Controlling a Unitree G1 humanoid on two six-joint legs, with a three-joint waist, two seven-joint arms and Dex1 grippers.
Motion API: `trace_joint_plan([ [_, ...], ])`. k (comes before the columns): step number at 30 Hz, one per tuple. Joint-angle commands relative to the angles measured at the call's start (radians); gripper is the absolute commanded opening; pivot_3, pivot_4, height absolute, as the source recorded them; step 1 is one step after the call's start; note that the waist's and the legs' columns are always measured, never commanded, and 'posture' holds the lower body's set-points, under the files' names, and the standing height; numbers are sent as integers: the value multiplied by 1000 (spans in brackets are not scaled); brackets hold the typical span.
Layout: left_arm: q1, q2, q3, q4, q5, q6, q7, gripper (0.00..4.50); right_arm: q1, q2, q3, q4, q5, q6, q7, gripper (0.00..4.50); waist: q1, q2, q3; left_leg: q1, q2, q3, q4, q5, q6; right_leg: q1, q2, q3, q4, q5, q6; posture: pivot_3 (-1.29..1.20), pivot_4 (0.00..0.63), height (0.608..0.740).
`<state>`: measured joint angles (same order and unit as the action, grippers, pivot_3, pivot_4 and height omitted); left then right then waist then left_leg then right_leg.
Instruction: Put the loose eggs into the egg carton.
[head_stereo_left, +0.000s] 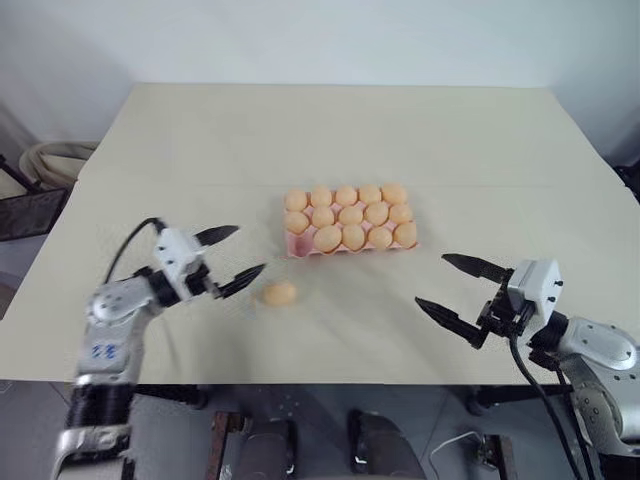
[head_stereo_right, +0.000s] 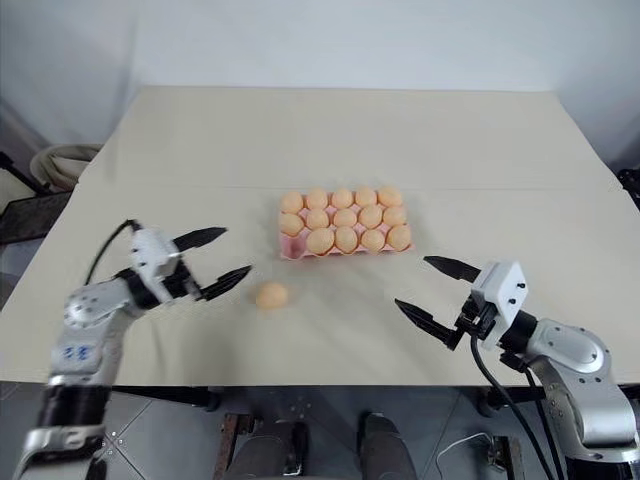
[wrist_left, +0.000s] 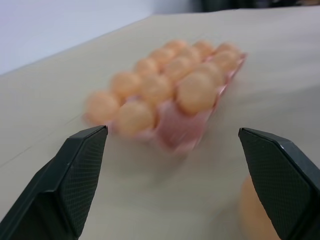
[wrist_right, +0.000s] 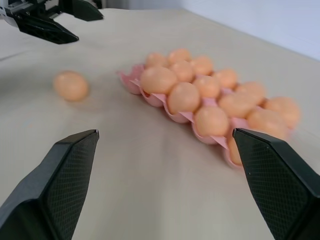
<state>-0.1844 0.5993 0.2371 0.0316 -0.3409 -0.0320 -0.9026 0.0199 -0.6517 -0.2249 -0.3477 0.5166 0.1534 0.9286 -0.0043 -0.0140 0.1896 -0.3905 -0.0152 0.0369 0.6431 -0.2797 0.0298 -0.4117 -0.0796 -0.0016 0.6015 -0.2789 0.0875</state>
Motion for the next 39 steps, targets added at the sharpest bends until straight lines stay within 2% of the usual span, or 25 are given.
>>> trace_joint_plan([
  [1, 139, 49, 69, -128, -71, 28, -49, 4469, -12, -14, 6, 8, 6, -29, 47, 4500, 3, 0, 0, 0, 0, 0, -1, 0, 0, 0, 0, 0, -1, -1, -1, 0, 150, 740],
  [5, 262, 84, 82, -191, -107, 76, -81, 4469, -9, -26, 8, 44, -17, -61, 84, 4500, 6, 0, 0, 0, 0, 0, -8, 0, 1, 1, -2, -1, -7, -2, -3, 0, 150, 740],
  [9, 269, 63, 57, -226, -97, 87, -47, 4469, -10, -32, 2, 58, -19, -63, 93, 4500, 3, 0, 0, 0, 0, 1, -11, 0, 1, 0, -2, -2, -9, -1, -1, 0, 150, 740],
  [16, 131, 11, -106, -197, -34, 118, -13, 4469, 4, -48, -16, 34, -14, -50, 86, 4500, 3, 0, 0, 0, 0, 1, -12, 0, 0, 0, -2, -4, -8, 0, 0, 0, 150, 740],
  [21, -2, -53, -225, -96, 43, 115, 11, 4469, 18, -53, -27, 4, -12, -37, 58, 4500, 5, 0, 0, 0, 0, 1, -10, 1, 0, 0, -1, -4, -7, 1, 1, 0, 150, 740],
  [27, -75, -102, -319, 21, 112, 95, 6, 4469, 42, -49, -40, -45, -6, -16, 22, 4500, 2, 0, 0, 2, 1, 2, -10, 2, 1, -1, -1, -5, -4, 1, 1, 0, 150, 740],
  [30, -92, -130, -314, 40, 111, 86, 24, 3870, 44, -46, -43, -59, -5, -8, 7, 4500, 4, 0, 0, 2, 1, 2, -9, 2, 0, 0, -1, -6, -3, 1, 1, 0, 150, 740],
  [36, -99, -135, -258, 32, 67, 130, 44, 2052, 54, -42, -43, -69, -8, -2, -8, 4500, 3, 0, 0, 2, 1, 2, -7, 2, 0, 0, -1, -5, -1, 1, 1, 0, 150, 740],
  [39, -133, -148, -220, 12, 19, 157, 53, 2052, 55, -42, -39, -72, -9, 0, -16, 4500, 4, 0, 0, 2, 1, 1, -7, 2, 0, 0, -1, -5, 0, 1, 1, 0, 150, 740],
])
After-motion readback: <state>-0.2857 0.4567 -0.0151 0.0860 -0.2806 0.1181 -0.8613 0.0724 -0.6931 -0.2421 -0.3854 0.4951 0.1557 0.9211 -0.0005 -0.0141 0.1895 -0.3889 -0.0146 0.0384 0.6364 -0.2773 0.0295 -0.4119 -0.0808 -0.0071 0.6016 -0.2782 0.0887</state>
